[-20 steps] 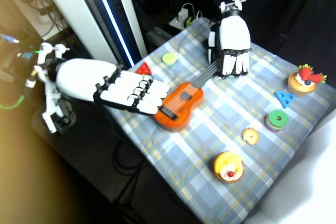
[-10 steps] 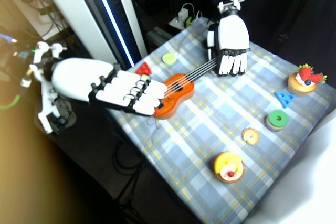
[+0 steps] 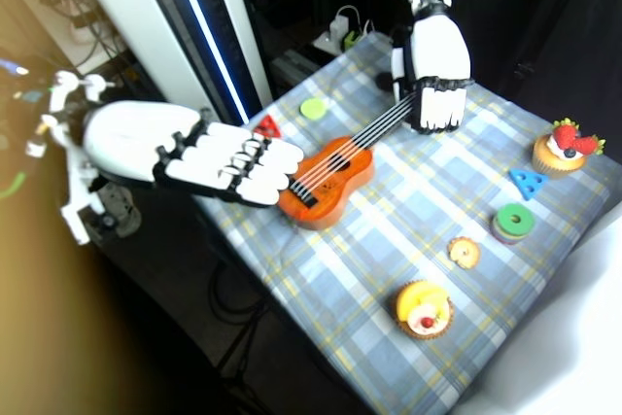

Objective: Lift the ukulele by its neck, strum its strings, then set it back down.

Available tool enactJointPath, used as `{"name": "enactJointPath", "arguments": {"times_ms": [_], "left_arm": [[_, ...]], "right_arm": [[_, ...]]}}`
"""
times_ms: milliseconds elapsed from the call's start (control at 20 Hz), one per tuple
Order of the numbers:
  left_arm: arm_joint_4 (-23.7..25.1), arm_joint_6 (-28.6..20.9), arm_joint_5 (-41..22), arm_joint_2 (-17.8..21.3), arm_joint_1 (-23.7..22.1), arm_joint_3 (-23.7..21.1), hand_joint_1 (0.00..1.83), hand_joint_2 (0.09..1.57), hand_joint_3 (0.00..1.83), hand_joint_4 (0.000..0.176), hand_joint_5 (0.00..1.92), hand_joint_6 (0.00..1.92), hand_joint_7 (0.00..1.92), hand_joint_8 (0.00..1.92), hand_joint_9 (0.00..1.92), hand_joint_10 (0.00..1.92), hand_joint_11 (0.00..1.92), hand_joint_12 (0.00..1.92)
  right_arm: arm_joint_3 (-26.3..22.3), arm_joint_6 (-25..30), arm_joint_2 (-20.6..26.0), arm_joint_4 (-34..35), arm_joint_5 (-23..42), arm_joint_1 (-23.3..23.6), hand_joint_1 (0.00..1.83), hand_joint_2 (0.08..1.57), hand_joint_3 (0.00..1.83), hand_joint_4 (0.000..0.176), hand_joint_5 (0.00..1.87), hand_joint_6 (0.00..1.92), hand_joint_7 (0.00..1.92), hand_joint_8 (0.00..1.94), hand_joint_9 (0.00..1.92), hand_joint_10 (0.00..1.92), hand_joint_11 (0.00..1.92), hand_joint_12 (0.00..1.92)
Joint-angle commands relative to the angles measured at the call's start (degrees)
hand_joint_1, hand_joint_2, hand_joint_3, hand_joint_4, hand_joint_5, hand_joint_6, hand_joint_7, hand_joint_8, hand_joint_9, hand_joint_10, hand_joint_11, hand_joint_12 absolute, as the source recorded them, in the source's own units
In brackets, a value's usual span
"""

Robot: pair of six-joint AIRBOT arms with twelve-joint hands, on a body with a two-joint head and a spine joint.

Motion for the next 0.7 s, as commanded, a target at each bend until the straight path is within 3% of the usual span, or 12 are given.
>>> {"name": "enactJointPath", "arguments": {"times_ms": [0,250,300,350,400,450,500,550,600,650], "left_arm": [[0.4,-0.9,-7.2,0.2,-0.9,0.1,1.21,1.44,0.01,0.0,0.21,1.92,0.41,1.92,0.4,1.92,0.27,1.92],[0.6,-1.2,-7.5,0.1,-1.5,0.2,1.22,1.44,0.0,0.0,0.18,1.92,0.41,1.92,0.38,1.92,0.32,1.92],[0.7,-1.2,-7.5,0.0,-1.6,0.2,1.38,1.4,0.0,0.0,0.18,1.92,0.39,1.9,0.41,1.92,0.3,1.92],[0.8,-1.2,-7.6,0.0,-1.8,0.2,1.38,1.4,0.0,0.0,0.18,1.92,0.39,1.9,0.41,1.92,0.3,1.92],[0.9,-1.5,-7.8,0.0,-1.8,0.2,1.23,1.42,0.01,0.0,0.21,1.92,0.42,1.91,0.41,1.92,0.35,1.92],[1.4,-2.0,-8.0,0.0,-1.8,0.2,1.38,1.39,0.01,0.0,0.24,1.92,0.39,1.9,0.43,1.92,0.36,1.92],[1.7,-2.4,-8.1,0.0,-1.9,0.1,1.42,1.39,0.01,0.0,0.25,1.92,0.39,1.89,0.44,1.92,0.37,1.92],[1.9,-2.5,-8.1,0.0,-1.9,0.1,1.42,1.39,0.01,0.0,0.23,1.92,0.39,1.88,0.44,1.92,0.36,1.92],[1.9,-2.6,-8.2,0.0,-1.9,0.1,1.42,1.39,0.01,0.0,0.23,1.92,0.39,1.88,0.44,1.92,0.36,1.92],[2.0,-2.6,-8.2,0.0,-1.9,0.1,1.42,1.39,0.01,0.0,0.23,1.92,0.38,1.89,0.43,1.92,0.36,1.92]], "right_arm": [[-0.1,0.9,0.5,-0.7,7.4,0.3,0.52,1.25,0.0,0.0,0.0,0.0,0.0,0.0,0.0,0.0,0.04,0.02],[0.2,2.0,0.6,-2.4,5.6,0.3,0.36,1.28,0.01,0.0,0.0,0.0,0.0,0.0,0.0,0.0,0.0,0.0],[0.3,2.0,0.6,-2.5,5.4,0.4,0.41,1.28,0.0,0.0,0.14,0.06,0.0,0.0,0.0,0.0,0.0,0.0],[0.3,2.0,0.6,-2.5,5.3,0.4,0.41,1.28,0.0,0.0,0.14,0.06,0.0,0.0,0.0,0.0,0.0,0.0],[0.5,2.0,0.5,-2.5,4.9,0.5,0.36,1.3,0.0,0.0,0.23,0.04,0.0,0.0,0.0,0.0,0.0,0.0],[0.7,2.0,0.4,-2.6,4.3,0.7,0.37,1.29,0.0,0.0,0.26,0.04,0.0,0.0,0.0,0.0,0.0,0.0],[0.8,2.0,0.3,-2.7,3.7,1.0,0.37,1.31,0.01,0.0,0.25,0.03,0.0,0.0,0.0,0.0,0.0,0.0],[1.0,2.0,0.1,-2.9,3.1,1.3,0.52,1.32,0.01,0.02,0.23,0.02,0.0,0.0,0.0,0.0,0.0,0.0],[1.2,2.0,-0.1,-3.1,2.7,1.5,0.52,1.32,0.01,0.02,0.23,0.02,0.0,0.0,0.0,0.0,0.0,0.0],[1.3,2.0,-0.3,-3.3,2.4,1.8,0.98,1.3,0.0,0.0,0.37,0.07,0.0,0.0,0.0,0.0,0.0,0.0]]}}
